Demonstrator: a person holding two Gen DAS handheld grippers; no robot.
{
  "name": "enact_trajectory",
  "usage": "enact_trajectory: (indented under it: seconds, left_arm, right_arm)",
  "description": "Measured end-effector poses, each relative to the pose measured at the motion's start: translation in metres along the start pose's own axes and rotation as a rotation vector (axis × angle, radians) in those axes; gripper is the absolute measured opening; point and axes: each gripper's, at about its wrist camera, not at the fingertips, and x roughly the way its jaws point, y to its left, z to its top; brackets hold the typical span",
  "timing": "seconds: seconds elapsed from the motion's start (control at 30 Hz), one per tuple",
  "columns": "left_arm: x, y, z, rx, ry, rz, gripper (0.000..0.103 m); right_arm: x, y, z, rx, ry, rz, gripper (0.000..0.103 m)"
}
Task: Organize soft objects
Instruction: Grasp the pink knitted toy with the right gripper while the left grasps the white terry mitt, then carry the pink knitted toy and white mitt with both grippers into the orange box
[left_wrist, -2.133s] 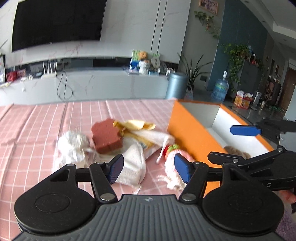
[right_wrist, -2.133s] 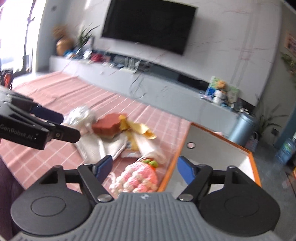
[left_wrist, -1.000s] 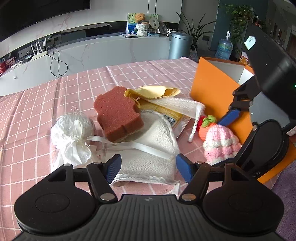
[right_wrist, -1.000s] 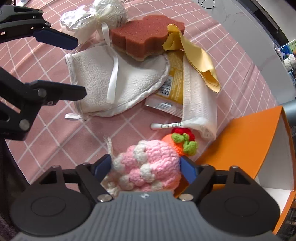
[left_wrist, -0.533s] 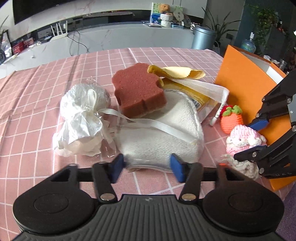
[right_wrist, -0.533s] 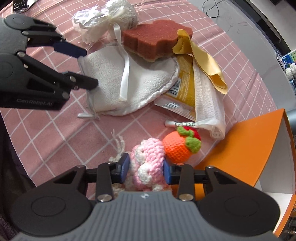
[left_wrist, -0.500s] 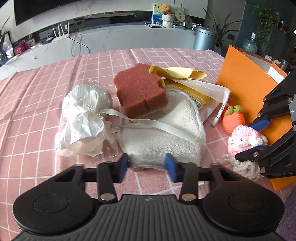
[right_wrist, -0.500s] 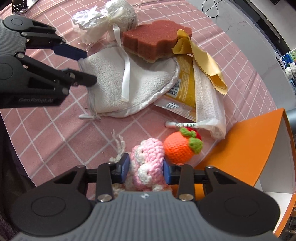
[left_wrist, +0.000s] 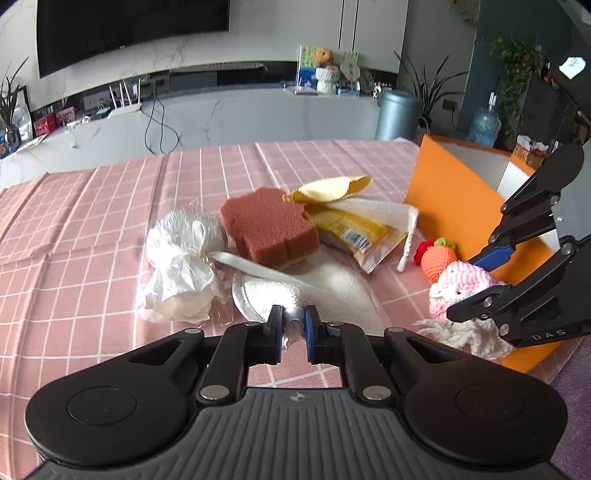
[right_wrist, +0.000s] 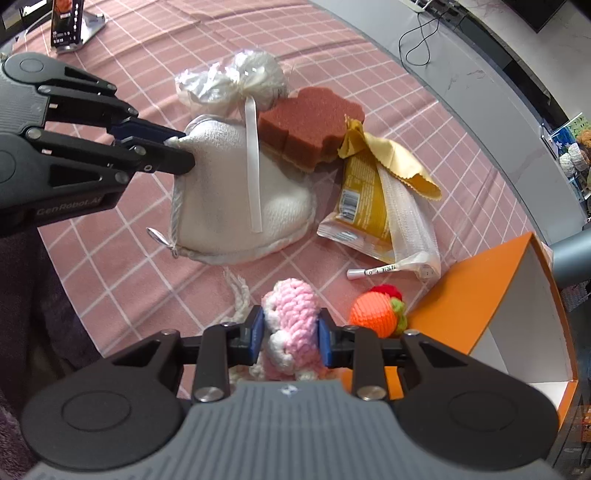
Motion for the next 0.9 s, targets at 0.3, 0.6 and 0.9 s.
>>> enact_trajectory:
  seconds: [0.3,0.6,0.9]
  left_arm:
    - [-0.042,-0.005,0.003,0.002,-0.090,-0.028,0.013]
    - [-0.078,-0.011,0.009,0.018,-0.176,-0.043,0.012]
    - [-0.100,-0.027,0.019,0.071,-0.260,-0.076,0.012]
  right_arm:
    - [-0.033,0.009,-0.009,0.026,-0.081,-0.017,0.029]
    - [-0.065,0.010,-0.018,0.059,-0.150,-0.056,0.029]
    - [-0.106,-0.005,-0.038,0.123,-0.227,-0.121,0.029]
